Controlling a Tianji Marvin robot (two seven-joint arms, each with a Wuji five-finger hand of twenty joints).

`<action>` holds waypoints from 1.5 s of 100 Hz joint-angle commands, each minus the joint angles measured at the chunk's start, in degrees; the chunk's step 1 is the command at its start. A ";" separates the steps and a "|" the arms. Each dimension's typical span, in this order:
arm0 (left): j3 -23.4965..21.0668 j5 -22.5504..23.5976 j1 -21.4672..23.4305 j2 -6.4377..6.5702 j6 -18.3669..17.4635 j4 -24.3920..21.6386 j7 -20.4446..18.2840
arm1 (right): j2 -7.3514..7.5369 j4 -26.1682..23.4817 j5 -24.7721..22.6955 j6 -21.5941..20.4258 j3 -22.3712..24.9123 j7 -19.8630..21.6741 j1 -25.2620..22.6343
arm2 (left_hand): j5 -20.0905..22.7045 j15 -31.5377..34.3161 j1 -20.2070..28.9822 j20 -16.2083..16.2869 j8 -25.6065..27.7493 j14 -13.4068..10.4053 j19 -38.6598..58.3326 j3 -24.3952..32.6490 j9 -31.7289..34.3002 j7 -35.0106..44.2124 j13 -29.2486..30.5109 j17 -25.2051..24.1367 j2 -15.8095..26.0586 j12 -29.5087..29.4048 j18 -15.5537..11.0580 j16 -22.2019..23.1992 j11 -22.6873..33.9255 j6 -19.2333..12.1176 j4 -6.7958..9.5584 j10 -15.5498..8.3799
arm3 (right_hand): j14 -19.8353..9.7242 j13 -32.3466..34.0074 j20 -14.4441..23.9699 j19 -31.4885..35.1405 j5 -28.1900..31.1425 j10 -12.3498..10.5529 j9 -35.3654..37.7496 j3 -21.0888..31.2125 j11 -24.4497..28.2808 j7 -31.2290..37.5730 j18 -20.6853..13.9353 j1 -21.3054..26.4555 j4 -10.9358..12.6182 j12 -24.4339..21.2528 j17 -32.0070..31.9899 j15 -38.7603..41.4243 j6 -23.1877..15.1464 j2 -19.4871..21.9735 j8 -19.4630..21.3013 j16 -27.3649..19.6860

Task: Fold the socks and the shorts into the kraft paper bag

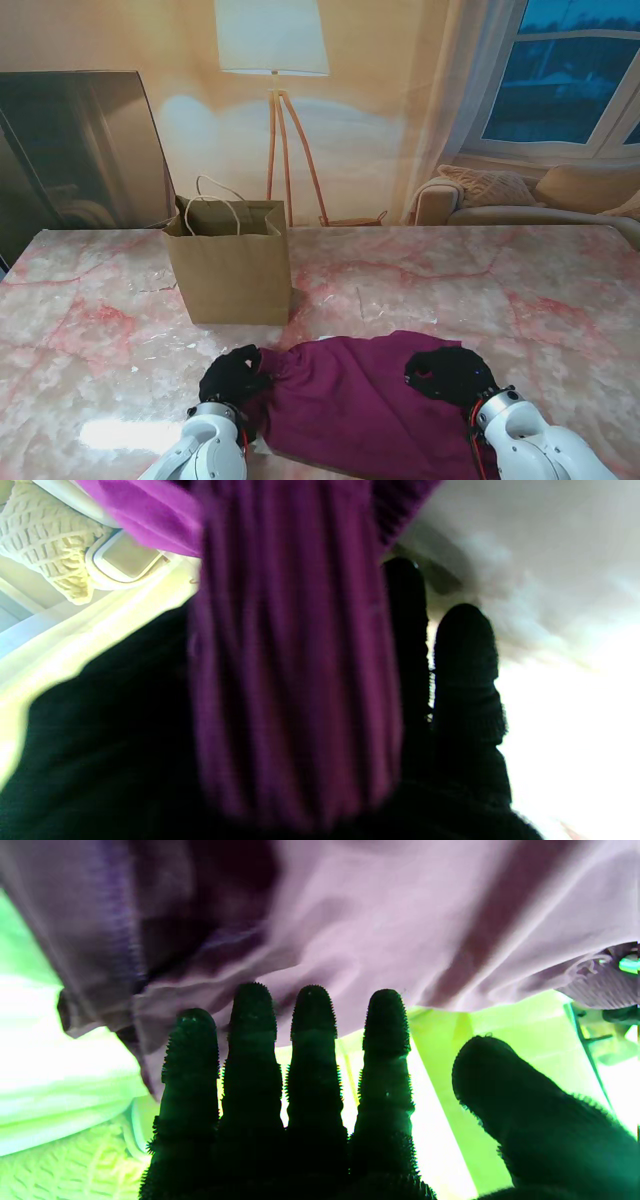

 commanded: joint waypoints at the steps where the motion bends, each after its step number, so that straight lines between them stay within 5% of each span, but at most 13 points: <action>1: -0.74 0.53 0.65 0.73 -0.11 -1.35 -0.13 | 0.14 -0.51 -0.57 0.55 -0.04 -0.22 -0.60 | 1.66 1.68 5.55 -0.50 1.50 0.27 2.23 1.26 1.33 3.00 3.18 1.06 1.05 1.75 -0.69 0.63 0.34 -3.41 -1.10 -0.49 | -1.34 0.63 0.66 -0.52 0.17 -1.15 0.07 3.32 1.37 2.77 -1.30 4.36 -3.79 0.62 -0.04 -0.07 -1.21 -5.61 -1.63 1.06; 6: -1.34 1.17 1.07 0.97 -0.15 -2.20 -0.35 | 0.26 -0.94 -2.03 1.16 -0.15 -0.21 -0.74 | 1.70 1.41 5.48 -0.66 1.41 0.32 2.27 1.31 1.52 2.84 3.63 1.58 1.04 1.78 -0.75 0.63 0.15 -3.27 -0.95 -0.40 | -1.44 1.40 0.76 0.16 -0.97 -1.40 0.00 3.57 1.71 4.67 -0.90 8.35 -6.49 0.73 1.13 0.40 -1.38 -10.15 -3.94 1.32; 12: -2.23 2.30 1.78 1.55 -0.02 -3.77 -1.64 | 0.61 -1.32 -4.76 1.27 -0.19 0.30 -0.80 | 1.71 1.38 5.41 -0.74 1.35 0.16 2.56 1.29 1.68 2.74 4.24 2.22 0.93 1.73 -0.96 0.68 -0.03 -3.20 -0.85 -0.42 | -1.95 1.80 0.56 0.24 -1.96 -2.09 -0.83 4.55 1.59 4.10 -0.81 9.31 -4.86 0.73 2.12 0.56 -1.18 -15.21 -2.49 1.56; 34: -4.77 4.65 3.87 2.51 0.90 -8.19 -3.72 | 1.28 0.85 -7.72 1.60 -2.67 1.40 1.15 | 1.84 2.34 4.86 -0.85 1.12 -0.49 4.23 1.68 2.15 2.48 6.46 4.41 0.79 1.79 -1.29 1.22 0.01 -3.05 -0.47 0.01 | -3.24 3.38 1.73 1.87 -2.67 -2.90 -0.82 9.75 2.39 3.31 -1.21 10.13 -6.45 1.09 3.78 1.68 -1.45 -27.53 -0.18 3.20; 65: -5.94 4.46 5.90 3.42 1.59 -14.43 -7.80 | 1.39 4.30 -7.05 1.98 -6.90 0.66 4.75 | 2.22 3.07 3.61 -2.45 0.27 -1.70 6.33 2.23 2.44 1.61 9.28 7.67 0.54 1.19 -2.20 1.03 1.21 -3.30 -0.59 0.20 | -3.46 3.27 2.04 1.49 -2.81 -2.94 -0.85 8.86 2.33 3.29 -1.56 9.22 -6.48 1.05 3.43 1.21 -1.58 -23.42 -0.07 3.34; 95: -4.50 1.74 6.01 3.32 0.79 -18.02 -8.95 | 1.58 7.63 -7.51 2.21 -9.43 -0.62 7.03 | 2.26 2.63 3.30 -3.20 0.07 -1.51 6.59 2.53 2.35 1.50 9.31 7.94 0.47 1.32 -2.54 0.73 1.67 -3.37 -0.38 0.31 | -4.01 2.14 2.12 0.69 -3.61 -3.25 -1.81 9.27 1.92 3.08 -1.62 9.71 -6.27 0.92 2.37 0.39 -1.74 -24.44 -0.19 3.00; 150: 3.70 -2.72 -1.26 1.63 1.77 -18.09 -8.28 | 1.72 8.08 -7.51 2.53 -10.09 0.37 7.60 | 2.30 2.02 3.39 -4.54 0.00 -1.86 6.47 2.36 2.29 1.46 9.67 8.87 0.41 1.35 -3.36 0.26 1.72 -3.34 -0.26 0.42 | -4.51 1.61 2.50 0.02 -4.73 -3.41 -2.60 9.52 1.31 2.80 -1.82 9.96 -6.30 0.72 2.07 -0.42 -1.63 -25.02 -0.71 2.25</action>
